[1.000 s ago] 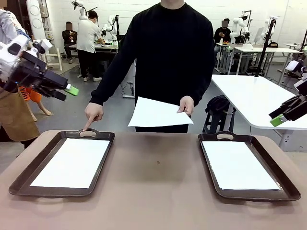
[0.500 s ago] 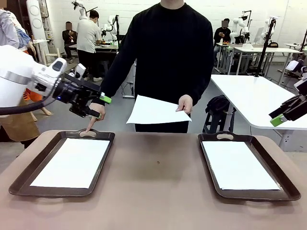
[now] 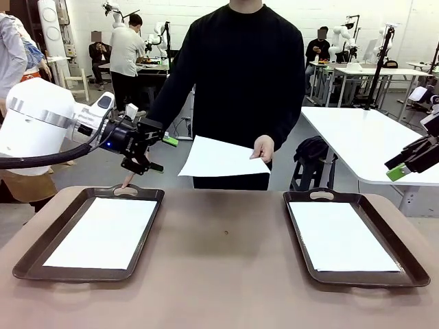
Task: Sort the A4 documents.
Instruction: Receive the A4 Paper.
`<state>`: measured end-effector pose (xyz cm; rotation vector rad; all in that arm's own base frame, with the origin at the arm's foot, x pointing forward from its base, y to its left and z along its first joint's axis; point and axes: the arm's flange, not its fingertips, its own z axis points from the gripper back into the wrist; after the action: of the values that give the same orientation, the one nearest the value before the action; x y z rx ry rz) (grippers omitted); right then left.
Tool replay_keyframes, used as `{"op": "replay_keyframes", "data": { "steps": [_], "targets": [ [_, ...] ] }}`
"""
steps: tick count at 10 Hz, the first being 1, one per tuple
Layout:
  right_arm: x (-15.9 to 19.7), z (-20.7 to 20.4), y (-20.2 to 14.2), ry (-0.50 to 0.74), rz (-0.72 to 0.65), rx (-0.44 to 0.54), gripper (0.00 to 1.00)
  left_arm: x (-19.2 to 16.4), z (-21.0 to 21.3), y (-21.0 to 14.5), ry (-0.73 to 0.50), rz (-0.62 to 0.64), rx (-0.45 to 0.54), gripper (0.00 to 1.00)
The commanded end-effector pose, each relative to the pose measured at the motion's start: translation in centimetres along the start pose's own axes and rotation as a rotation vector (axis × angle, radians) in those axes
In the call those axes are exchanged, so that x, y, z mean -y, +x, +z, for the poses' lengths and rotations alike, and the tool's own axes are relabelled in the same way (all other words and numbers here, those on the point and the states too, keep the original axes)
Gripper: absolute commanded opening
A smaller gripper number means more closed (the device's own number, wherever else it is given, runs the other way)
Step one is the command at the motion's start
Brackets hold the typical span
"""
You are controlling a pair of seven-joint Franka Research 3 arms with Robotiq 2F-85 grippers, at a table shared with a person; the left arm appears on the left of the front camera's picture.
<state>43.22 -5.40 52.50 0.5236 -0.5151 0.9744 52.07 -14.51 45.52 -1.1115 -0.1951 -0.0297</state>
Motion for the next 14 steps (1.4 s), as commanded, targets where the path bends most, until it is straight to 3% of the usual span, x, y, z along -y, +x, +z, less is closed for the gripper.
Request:
{"op": "replay_keyframes", "data": {
  "steps": [1, 7, 12, 14],
  "targets": [
    [0.0, -0.1, 0.0, -0.010, 0.000, -0.003, 1.00, -0.1, -2.1, 1.0, -0.046, 0.058, -0.033, 1.00],
    [0.0, -0.1, 0.0, -0.010, 0.000, -0.003, 1.00, -1.9, -5.3, 4.0, -0.153, 0.126, -0.028, 1.00],
    [0.0, -0.1, 0.0, -0.010, 0.000, -0.003, 1.00, -2.5, -6.3, 4.1, -0.295, 0.166, -0.135, 1.00],
    [0.0, -0.1, 0.0, -0.010, 0.000, -0.003, 1.00, -2.4, -6.4, 4.0, -0.328, 0.166, -0.145, 0.80]
  ]
}}
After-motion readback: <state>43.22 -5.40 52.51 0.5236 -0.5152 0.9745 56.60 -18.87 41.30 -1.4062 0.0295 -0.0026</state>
